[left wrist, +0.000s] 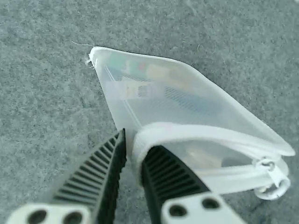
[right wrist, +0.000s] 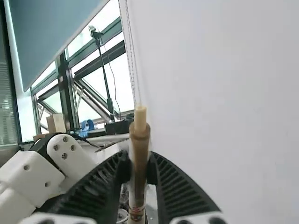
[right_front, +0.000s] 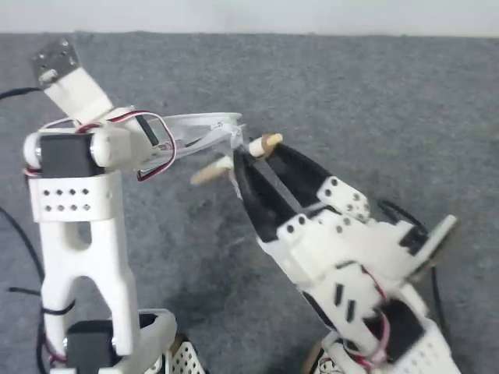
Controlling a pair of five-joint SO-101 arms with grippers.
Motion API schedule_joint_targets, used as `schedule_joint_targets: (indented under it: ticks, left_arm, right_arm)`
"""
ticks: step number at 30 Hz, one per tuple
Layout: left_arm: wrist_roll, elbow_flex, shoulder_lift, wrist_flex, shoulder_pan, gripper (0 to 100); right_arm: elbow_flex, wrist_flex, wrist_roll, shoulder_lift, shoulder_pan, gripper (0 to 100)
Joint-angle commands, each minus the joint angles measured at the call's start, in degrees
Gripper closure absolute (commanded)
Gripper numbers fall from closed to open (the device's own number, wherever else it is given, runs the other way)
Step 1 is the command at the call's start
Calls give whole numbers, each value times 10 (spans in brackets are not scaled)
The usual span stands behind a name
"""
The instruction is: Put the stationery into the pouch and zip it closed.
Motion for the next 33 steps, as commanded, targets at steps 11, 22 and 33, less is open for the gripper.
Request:
schedule_joint_targets:
  ticks: [11, 22, 33]
  left_arm:
    - [-6, -11, -28, -2, 4, 989]
    - [-6, -11, -28, -2, -8, 989]
    - [-6, -11, -28, -9, -15, 989]
  right_arm:
    - [69, -371, 97, 184, 0, 993]
    - [73, -480, 134, 373, 0, 993]
    - [74, -474, 133, 465, -1, 993]
